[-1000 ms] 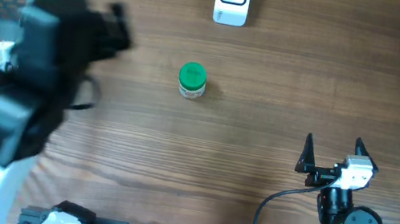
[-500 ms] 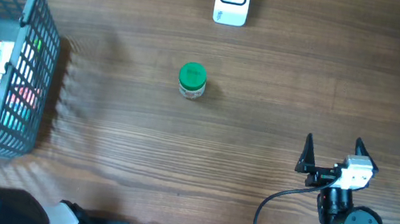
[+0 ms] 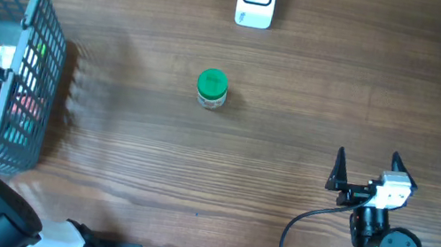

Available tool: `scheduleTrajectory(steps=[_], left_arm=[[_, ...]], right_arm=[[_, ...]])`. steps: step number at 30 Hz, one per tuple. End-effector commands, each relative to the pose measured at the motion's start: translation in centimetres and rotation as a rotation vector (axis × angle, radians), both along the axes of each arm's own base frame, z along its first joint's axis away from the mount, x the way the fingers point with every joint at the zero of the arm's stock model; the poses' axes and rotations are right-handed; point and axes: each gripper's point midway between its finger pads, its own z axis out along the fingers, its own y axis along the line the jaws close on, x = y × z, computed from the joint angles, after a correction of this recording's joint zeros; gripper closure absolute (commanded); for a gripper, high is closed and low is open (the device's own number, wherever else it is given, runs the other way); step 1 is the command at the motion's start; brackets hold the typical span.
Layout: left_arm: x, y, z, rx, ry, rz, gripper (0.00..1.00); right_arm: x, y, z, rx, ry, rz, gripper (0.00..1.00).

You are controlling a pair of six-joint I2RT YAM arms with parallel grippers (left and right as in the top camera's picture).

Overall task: Scan the item barcode
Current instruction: 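Reach the left gripper into the basket and grasp the red-white box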

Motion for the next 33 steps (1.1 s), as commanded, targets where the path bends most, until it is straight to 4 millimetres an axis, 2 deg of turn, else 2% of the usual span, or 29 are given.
scheduleTrajectory(steps=[1,15,19,22,24,25,27,30,31,33], left_arm=[[-0.7,-0.5,-2.0,-0.007,0.01,0.015,0.0],[-0.4,-0.1,-2.9,-0.002,0.013,0.016,0.0],[1.5,0.5,-2.4,0.015,-0.081,-0.008,0.0],[1.5,-0.1,-2.3,-0.016,-0.089,-0.017,0.0],[1.0,-0.7,-2.6,-0.041,-0.065,-0.017,0.1],[0.8,-0.9,-2.7,-0.051,-0.056,-0.017,0.19],[0.6,-1.2,-2.8,-0.064,-0.045,-0.016,0.43],[0.4,-1.3,-2.9,-0.073,-0.038,-0.015,0.87],[0.4,-1.3,-2.8,-0.071,-0.04,-0.015,0.96],[0.7,-1.1,-2.2,-0.059,-0.055,-0.017,0.96]], right_arm=[[0.0,-0.3,0.2,0.016,-0.009,-0.016,0.0],[0.0,-0.3,0.2,0.016,-0.009,-0.016,0.0],[0.0,-0.3,0.2,0.016,-0.009,-0.016,0.0],[0.0,-0.3,0.2,0.016,-0.008,-0.016,0.0],[0.0,-0.3,0.2,0.016,-0.008,-0.016,0.0],[0.0,-0.3,0.2,0.016,-0.008,-0.016,0.0],[0.0,-0.3,0.2,0.016,-0.009,-0.016,0.0],[0.0,-0.3,0.2,0.016,-0.009,-0.016,0.0],[0.0,-0.3,0.2,0.016,-0.008,-0.016,0.0],[0.0,-0.3,0.2,0.016,-0.009,-0.016,0.0]])
